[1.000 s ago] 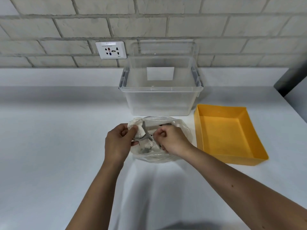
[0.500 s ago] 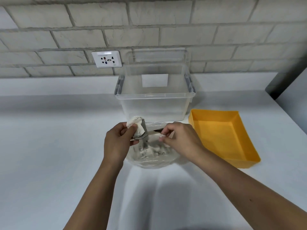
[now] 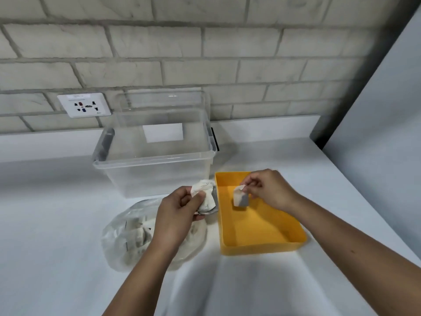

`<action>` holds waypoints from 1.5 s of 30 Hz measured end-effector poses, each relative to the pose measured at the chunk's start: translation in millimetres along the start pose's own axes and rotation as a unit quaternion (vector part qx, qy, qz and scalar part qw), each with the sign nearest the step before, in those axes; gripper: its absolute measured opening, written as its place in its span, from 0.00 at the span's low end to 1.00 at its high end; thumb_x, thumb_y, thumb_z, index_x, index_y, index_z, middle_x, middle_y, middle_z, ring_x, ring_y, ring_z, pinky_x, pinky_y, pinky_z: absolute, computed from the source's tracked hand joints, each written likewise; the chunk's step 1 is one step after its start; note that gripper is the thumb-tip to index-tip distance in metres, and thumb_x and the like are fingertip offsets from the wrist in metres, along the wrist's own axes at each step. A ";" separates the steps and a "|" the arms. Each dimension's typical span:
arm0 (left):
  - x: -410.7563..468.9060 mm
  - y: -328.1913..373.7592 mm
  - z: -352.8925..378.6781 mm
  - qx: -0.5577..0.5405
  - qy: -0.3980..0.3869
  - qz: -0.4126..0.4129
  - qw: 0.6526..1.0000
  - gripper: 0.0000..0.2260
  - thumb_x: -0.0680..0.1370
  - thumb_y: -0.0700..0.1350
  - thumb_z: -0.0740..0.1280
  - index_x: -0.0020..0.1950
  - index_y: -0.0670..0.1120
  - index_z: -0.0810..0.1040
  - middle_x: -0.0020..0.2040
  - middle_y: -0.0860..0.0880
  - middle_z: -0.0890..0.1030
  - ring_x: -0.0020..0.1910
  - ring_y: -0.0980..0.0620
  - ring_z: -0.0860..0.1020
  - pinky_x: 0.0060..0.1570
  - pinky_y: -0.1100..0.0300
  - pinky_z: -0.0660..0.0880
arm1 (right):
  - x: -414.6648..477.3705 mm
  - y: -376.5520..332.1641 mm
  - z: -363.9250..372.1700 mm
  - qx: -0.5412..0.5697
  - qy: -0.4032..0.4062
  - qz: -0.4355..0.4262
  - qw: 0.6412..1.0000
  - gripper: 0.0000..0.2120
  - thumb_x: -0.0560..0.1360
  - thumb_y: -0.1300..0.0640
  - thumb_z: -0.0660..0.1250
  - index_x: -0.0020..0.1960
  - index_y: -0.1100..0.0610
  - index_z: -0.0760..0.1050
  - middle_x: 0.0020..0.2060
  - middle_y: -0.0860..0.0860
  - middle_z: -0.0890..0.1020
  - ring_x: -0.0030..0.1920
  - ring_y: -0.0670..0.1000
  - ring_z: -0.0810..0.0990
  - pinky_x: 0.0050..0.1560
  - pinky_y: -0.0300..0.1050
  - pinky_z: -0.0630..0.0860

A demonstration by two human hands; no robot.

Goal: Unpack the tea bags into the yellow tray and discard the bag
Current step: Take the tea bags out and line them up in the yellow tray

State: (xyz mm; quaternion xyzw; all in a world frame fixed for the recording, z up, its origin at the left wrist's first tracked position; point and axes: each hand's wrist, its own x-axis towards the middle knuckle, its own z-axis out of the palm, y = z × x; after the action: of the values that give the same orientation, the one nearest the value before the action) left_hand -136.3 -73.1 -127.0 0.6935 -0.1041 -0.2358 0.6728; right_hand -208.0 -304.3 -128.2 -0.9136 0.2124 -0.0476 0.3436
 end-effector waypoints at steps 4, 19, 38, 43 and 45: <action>6.7 -7.0 3.6 0.012 0.001 -0.012 1.000 0.04 0.79 0.41 0.68 0.49 0.43 0.82 0.44 0.40 0.85 0.44 0.48 0.84 0.41 0.60 0.82 | 26.6 6.4 29.6 -0.033 0.000 0.003 0.999 0.04 0.75 0.58 0.71 0.48 0.55 0.83 0.44 0.51 0.85 0.43 0.47 0.80 0.47 0.44 0.77; 11.7 -14.3 0.2 0.013 -0.001 -0.049 0.999 0.04 0.79 0.41 0.69 0.48 0.45 0.83 0.42 0.47 0.87 0.43 0.52 0.85 0.41 0.60 0.82 | 49.4 6.6 73.5 -0.091 0.156 -0.014 0.983 0.06 0.75 0.50 0.70 0.46 0.52 0.80 0.40 0.48 0.85 0.42 0.50 0.81 0.39 0.46 0.77; -10.3 -5.2 -0.5 -0.053 -0.023 -0.074 0.996 0.05 0.81 0.40 0.66 0.52 0.40 0.80 0.43 0.43 0.87 0.36 0.53 0.85 0.26 0.69 0.75 | -26.1 -50.8 44.1 0.258 0.142 -0.018 0.955 0.04 0.72 0.54 0.74 0.46 0.53 0.82 0.36 0.48 0.83 0.28 0.47 0.80 0.33 0.41 0.78; -23.9 -3.8 -0.3 -0.075 -0.043 -0.070 0.994 0.09 0.80 0.40 0.67 0.56 0.36 0.77 0.41 0.44 0.87 0.40 0.50 0.86 0.39 0.60 0.83 | -71.4 -76.0 48.7 0.212 0.100 -0.007 0.972 0.08 0.67 0.50 0.78 0.45 0.50 0.83 0.30 0.46 0.79 0.27 0.43 0.75 0.34 0.39 0.75; -29.4 -4.5 -2.4 -0.080 -0.050 -0.071 0.993 0.09 0.81 0.41 0.67 0.56 0.36 0.77 0.42 0.43 0.87 0.41 0.49 0.86 0.43 0.57 0.84 | -78.7 -77.9 52.6 0.172 0.107 0.004 0.979 0.10 0.66 0.49 0.79 0.45 0.50 0.82 0.28 0.44 0.78 0.28 0.41 0.74 0.34 0.35 0.71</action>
State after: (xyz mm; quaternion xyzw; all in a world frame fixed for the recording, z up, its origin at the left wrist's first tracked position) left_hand -161.4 -57.1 -126.0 0.6305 -0.0692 -0.3249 0.7015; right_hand -239.3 -186.7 -113.1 -0.8294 0.2402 -0.1793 0.4715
